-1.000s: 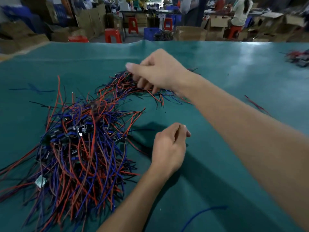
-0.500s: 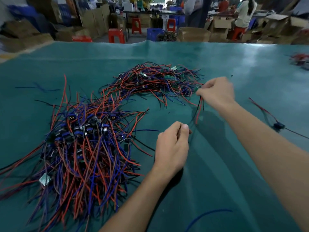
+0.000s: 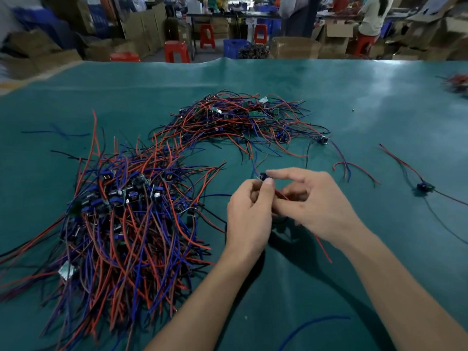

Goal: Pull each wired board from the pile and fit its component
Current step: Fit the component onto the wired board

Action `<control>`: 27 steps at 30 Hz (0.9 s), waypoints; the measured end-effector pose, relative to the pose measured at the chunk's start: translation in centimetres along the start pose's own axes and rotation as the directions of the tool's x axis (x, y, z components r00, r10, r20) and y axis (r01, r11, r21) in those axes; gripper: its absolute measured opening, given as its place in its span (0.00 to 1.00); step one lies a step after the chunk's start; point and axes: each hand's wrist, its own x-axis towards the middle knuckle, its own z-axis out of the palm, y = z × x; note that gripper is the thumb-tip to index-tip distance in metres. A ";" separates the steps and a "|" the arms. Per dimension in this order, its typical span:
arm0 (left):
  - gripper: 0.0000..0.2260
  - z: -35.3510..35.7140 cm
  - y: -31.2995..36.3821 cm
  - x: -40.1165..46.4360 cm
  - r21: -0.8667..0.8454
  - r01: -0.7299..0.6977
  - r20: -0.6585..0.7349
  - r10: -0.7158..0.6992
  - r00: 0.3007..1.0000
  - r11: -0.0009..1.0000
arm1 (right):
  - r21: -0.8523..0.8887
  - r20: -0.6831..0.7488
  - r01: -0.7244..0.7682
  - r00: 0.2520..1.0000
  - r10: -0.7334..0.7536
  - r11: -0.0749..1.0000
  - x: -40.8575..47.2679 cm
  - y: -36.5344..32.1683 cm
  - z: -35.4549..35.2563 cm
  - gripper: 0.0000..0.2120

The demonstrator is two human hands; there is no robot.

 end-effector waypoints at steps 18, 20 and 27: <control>0.08 0.2 0.6 -0.5 -0.091 0.089 0.260 -0.063 0.963 0.992 | 0.460 -0.122 -0.086 0.980 0.158 0.884 1.1 0.6 -0.9 0.06; 0.09 0.2 0.6 -0.5 -0.065 0.104 0.274 -0.083 0.958 0.992 | 0.534 -0.135 -0.067 0.977 0.163 0.843 1.1 0.5 -1.0 0.05; 0.12 0.2 1.0 -0.9 -0.025 0.072 0.422 -0.055 0.905 0.997 | 0.444 -0.364 0.022 0.918 0.158 0.896 1.8 1.6 -2.9 0.08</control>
